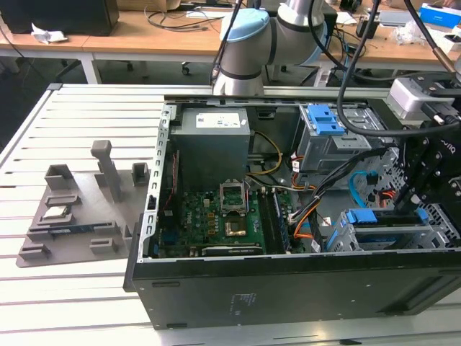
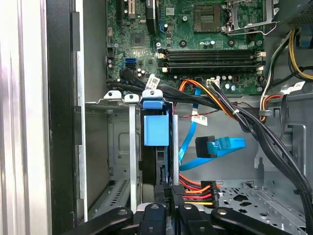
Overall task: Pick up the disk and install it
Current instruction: 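Insert the first disk wire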
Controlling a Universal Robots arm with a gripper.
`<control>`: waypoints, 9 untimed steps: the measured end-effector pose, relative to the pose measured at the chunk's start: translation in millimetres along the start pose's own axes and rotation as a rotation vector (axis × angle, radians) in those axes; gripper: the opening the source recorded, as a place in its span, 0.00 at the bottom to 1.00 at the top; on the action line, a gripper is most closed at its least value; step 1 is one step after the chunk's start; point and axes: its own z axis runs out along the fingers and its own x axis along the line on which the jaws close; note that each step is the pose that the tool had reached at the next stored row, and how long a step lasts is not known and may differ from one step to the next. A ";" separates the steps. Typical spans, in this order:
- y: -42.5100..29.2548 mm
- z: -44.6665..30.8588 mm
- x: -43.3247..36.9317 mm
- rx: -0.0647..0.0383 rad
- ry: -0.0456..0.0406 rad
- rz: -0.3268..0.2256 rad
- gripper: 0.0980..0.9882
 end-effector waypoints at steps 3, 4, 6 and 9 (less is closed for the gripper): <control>-0.6 0.2 -0.1 0.000 -0.0002 0.000 0.07; -1.0 0.4 -0.1 0.000 -0.0005 0.000 0.07; -1.7 0.4 0.0 0.000 0.0001 0.000 0.07; -1.7 3.2 -0.1 0.000 0.0000 0.000 0.07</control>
